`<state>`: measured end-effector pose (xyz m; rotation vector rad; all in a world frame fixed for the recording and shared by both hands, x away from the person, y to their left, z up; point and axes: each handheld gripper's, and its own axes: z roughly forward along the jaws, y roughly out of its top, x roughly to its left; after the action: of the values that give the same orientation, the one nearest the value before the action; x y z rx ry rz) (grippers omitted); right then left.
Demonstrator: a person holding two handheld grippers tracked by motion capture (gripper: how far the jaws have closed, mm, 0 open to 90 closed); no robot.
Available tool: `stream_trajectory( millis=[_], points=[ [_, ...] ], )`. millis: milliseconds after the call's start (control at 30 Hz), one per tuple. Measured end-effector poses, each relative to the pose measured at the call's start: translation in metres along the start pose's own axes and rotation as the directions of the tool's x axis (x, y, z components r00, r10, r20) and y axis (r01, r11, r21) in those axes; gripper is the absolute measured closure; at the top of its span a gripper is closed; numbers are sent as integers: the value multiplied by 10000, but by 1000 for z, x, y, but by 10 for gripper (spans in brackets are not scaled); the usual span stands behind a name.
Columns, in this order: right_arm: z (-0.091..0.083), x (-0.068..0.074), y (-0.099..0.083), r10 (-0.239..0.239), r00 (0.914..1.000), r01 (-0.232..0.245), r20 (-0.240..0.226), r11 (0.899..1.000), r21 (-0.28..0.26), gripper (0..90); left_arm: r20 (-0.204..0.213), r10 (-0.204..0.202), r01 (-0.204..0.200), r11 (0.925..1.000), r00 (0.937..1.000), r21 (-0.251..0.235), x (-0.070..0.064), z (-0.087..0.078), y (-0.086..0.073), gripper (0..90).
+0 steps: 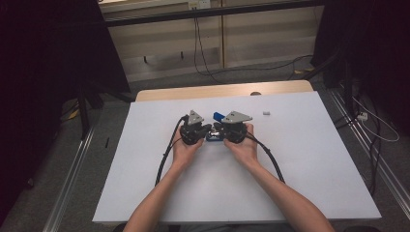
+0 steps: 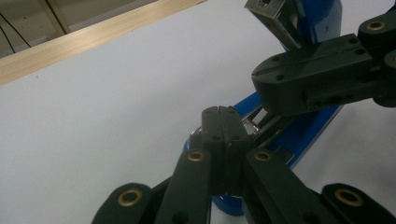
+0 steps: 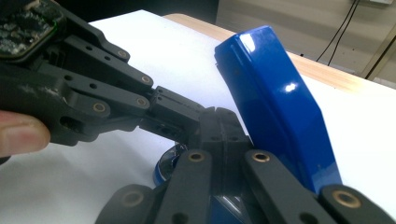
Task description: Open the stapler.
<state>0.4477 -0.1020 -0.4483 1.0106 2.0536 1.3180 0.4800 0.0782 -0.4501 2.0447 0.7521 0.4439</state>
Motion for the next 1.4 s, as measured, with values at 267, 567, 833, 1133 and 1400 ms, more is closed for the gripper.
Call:
stream_trajectory(
  millis=[267,567,833,1133,1400],
  points=[
    [-1,0,1,107,9999,-107,129,9999,-19,900,-2,14,-14,10000,10000,5,0,0,0,900],
    [-5,-1,3,4,9996,-4,275,10000,-7,900,2,22,-22,10000,10000,-5,0,0,0,900],
    [-5,0,2,14,9993,-12,368,10000,-52,900,0,-38,38,10000,10000,-58,0,0,-1,900],
    [-8,-2,3,84,9986,-78,527,9999,-110,900,10,-64,64,9999,10000,-108,0,0,-1,900],
    [-9,-1,3,179,9980,-168,604,9997,-189,900,17,-81,81,9999,10000,-127,0,0,-1,900]
  ],
)
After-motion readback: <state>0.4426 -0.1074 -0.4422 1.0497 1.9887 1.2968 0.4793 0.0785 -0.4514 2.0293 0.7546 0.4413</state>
